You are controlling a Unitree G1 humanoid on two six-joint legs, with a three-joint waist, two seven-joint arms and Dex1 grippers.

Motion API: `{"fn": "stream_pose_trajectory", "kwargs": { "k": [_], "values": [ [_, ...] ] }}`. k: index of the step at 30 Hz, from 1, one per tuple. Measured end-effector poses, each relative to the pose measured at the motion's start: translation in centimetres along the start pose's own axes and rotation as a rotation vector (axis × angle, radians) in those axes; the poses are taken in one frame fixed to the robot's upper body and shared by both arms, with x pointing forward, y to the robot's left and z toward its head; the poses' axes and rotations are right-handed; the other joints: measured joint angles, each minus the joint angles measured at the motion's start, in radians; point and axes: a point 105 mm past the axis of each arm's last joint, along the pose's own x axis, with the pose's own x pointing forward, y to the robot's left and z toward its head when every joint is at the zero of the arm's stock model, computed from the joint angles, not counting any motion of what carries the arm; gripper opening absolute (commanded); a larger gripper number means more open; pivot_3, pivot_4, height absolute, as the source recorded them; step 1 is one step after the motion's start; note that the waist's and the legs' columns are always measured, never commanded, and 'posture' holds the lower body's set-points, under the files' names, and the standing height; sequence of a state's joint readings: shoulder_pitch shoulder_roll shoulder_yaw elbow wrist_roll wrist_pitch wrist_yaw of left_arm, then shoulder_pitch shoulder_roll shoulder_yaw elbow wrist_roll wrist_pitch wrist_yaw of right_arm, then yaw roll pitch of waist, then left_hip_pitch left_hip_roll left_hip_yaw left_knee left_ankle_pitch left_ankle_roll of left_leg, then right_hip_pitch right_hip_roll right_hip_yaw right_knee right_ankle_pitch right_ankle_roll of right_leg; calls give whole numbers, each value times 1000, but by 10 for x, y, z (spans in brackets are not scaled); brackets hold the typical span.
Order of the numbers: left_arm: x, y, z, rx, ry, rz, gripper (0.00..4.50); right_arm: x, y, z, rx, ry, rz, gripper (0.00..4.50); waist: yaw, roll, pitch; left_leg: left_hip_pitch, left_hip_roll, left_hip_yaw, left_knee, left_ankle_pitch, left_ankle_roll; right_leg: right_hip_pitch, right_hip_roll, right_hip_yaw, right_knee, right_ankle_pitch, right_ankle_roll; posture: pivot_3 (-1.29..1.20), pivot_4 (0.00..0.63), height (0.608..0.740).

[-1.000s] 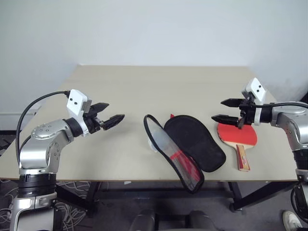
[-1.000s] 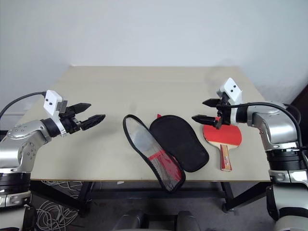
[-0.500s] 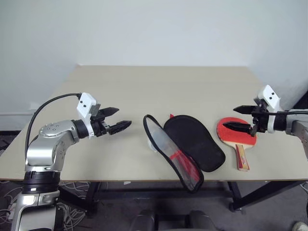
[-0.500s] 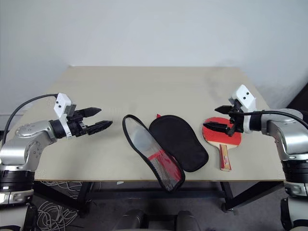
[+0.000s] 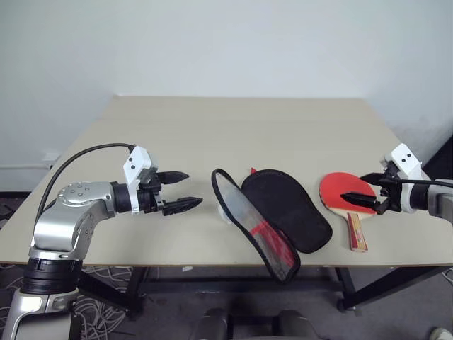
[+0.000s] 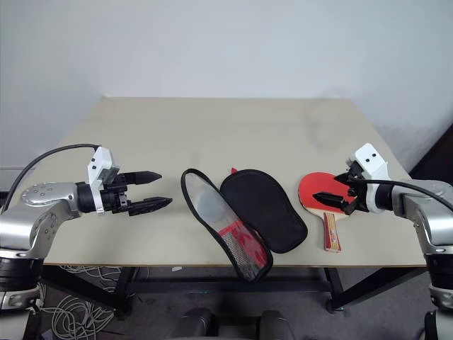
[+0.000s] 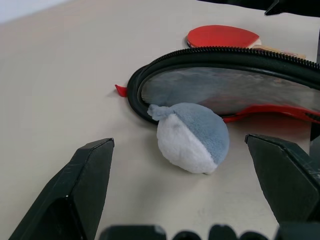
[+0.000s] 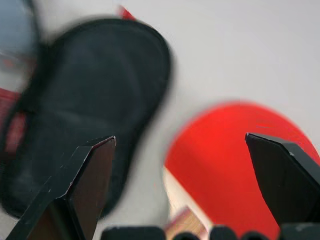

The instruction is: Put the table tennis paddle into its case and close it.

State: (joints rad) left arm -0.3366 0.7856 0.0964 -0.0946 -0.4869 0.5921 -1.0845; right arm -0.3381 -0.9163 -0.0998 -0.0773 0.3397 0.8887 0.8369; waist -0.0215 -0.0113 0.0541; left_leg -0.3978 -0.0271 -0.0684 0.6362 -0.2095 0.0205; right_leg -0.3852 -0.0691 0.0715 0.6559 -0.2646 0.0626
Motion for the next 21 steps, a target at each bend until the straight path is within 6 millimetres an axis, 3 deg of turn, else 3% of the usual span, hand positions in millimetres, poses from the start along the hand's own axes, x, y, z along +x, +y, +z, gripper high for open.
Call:
{"fn": "stream_pose_trajectory", "kwargs": {
  "k": [9,18,21],
  "values": [
    [1,5,4,-1,-13,12,4457,12,19,-58,164,166,-148,4500,0,0,0,0,0,1,1,0,0,0,1,0,0,-1,1,0,0,734],
    [-5,17,2,-10,-14,42,4457,16,29,-79,232,210,-231,4500,0,-1,0,0,0,1,1,-1,1,1,1,0,0,-2,4,0,0,734],
    [-6,19,2,-5,-17,48,4500,19,31,-79,256,204,-245,3937,0,-2,0,1,0,1,2,-1,1,2,2,0,0,-2,4,0,0,734]
  ]
}}
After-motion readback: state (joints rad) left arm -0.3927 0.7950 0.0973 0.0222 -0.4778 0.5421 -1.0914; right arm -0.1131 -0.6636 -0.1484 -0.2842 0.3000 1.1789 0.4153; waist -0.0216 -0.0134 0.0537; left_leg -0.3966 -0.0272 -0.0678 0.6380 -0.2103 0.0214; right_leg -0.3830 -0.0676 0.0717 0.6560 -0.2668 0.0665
